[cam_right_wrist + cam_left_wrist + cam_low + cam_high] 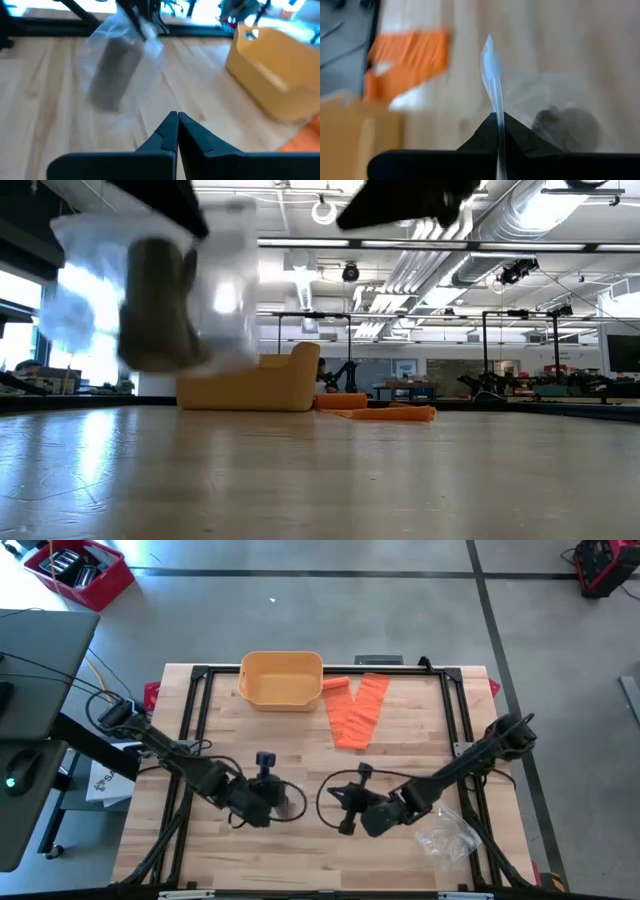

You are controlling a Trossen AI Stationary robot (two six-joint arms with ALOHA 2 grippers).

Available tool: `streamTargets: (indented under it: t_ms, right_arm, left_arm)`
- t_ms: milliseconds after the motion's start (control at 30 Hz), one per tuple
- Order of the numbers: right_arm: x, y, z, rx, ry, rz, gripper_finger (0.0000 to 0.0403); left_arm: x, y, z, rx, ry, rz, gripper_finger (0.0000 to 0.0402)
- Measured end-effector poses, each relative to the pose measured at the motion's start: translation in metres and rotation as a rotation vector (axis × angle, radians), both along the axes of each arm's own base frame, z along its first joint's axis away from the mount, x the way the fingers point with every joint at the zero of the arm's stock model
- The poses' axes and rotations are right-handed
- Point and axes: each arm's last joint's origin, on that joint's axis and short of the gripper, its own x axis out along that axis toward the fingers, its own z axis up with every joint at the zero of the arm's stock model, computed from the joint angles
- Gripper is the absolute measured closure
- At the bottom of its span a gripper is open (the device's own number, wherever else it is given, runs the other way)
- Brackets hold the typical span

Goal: Roll bandage
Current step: Close the left transparent zip bag

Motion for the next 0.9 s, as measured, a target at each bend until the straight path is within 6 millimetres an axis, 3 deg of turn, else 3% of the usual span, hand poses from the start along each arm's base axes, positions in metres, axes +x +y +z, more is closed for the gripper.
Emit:
streamTargets:
  t_ms: [100, 267, 633, 767, 900]
  right_arm:
    - [0.002, 0.001, -0.017, 0.060, -0.024, -0.024, 0.0403]
    - [0.012, 0.007, -0.021, 0.090, -0.141, 0.106, 0.0385]
    - [0.028, -0.012, -0.009, -0.005, -0.218, 0.167, 0.0243]
    - [0.033, -0.015, -0.016, -0.004, -0.184, 0.265, 0.0233]
    - [0.035, -0.014, -0.028, -0.043, -0.147, 0.216, 0.0244]
  left_arm:
    - [0.002, 0.008, -0.011, 0.054, 0.058, 0.086, 0.0401]
    - [0.012, 0.007, -0.023, 0.010, 0.089, 0.097, 0.0401]
    - [0.022, -0.001, -0.034, -0.064, 0.065, 0.119, 0.0401]
    - [0.026, -0.008, -0.032, -0.095, 0.014, 0.092, 0.0401]
    - [0.027, -0.010, -0.031, -0.107, 0.018, 0.037, 0.0401]
